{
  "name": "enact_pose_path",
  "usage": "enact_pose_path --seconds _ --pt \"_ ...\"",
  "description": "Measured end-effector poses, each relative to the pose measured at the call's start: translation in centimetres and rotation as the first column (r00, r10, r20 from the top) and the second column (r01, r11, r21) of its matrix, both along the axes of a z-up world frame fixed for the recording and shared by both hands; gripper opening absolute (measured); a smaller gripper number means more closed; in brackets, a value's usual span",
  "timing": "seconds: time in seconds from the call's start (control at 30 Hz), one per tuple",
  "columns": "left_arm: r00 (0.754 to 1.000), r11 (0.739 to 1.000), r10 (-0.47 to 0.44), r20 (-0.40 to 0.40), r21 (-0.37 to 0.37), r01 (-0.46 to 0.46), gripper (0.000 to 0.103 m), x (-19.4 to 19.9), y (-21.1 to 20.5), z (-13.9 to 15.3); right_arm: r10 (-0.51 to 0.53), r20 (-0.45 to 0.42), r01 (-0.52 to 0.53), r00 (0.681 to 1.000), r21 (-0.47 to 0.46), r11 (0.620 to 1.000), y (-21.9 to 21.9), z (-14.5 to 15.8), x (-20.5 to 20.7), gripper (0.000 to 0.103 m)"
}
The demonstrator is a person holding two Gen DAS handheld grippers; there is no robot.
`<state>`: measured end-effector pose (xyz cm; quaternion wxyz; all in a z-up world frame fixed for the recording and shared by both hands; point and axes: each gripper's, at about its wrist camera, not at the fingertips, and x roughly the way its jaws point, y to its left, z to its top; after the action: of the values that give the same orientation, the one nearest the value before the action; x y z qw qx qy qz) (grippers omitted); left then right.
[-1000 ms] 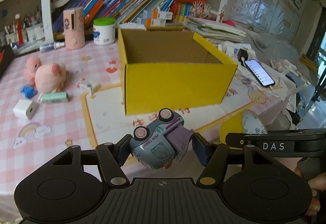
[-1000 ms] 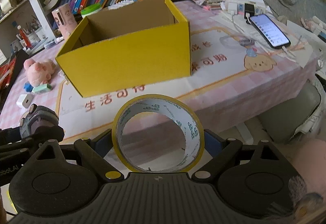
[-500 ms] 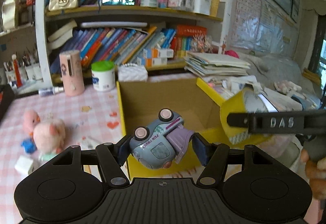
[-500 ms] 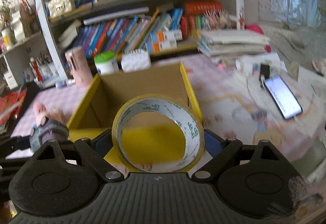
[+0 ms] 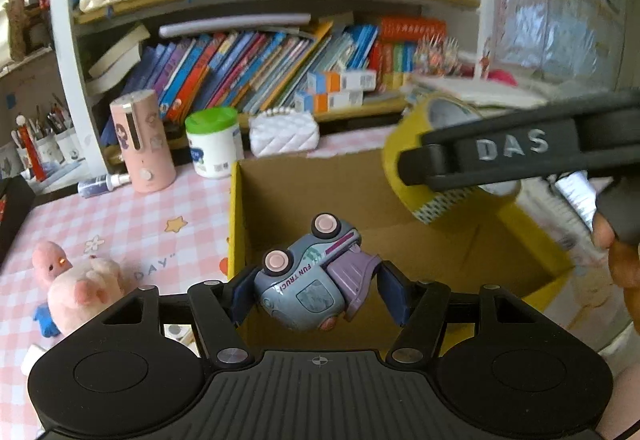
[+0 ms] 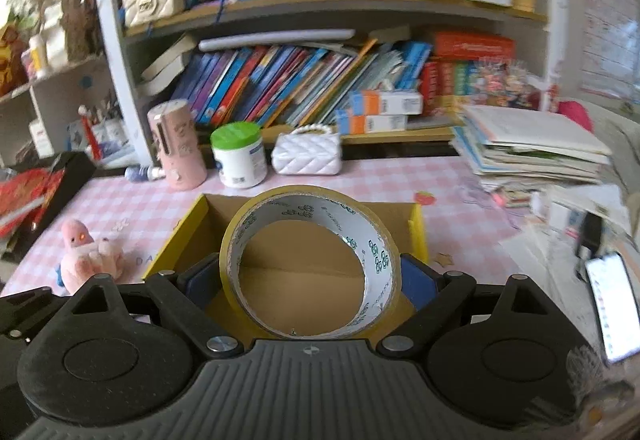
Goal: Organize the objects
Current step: 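Lower the tape roll and toy truck into the box and open both tools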
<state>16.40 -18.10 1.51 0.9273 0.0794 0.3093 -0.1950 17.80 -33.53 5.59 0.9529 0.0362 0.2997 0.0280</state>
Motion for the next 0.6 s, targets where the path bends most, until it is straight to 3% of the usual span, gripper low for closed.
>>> enact_pose_path --seconds 0.4,0.43,0.47,0.6 --pt "0.999 0.992 -0.005 -0.045 0.124 0.011 0.063 3.2 -3.2 -2.8 0.144 -0.230 -0.162 0.962 -0.060 0.985 1.6 -5.7 8.5 0.091" --pt "0.999 0.991 -0.010 -0.046 0.133 0.016 0.062 3.3 -3.5 -2.9 0.150 -0.248 -0.169 0.957 -0.056 0.984 1.5 -6.1 9.0 0.091" --pt "0.999 0.990 -0.014 -0.049 0.140 0.021 0.054 3.4 -3.7 -3.1 0.156 -0.270 -0.174 0.950 -0.045 0.984 1.3 -6.4 9.4 0.091" --pt "0.999 0.982 -0.014 -0.046 0.185 0.022 0.054 3.9 -4.4 -3.4 0.150 -0.376 -0.159 0.914 0.008 0.987 0.7 -7.4 11.1 0.091"
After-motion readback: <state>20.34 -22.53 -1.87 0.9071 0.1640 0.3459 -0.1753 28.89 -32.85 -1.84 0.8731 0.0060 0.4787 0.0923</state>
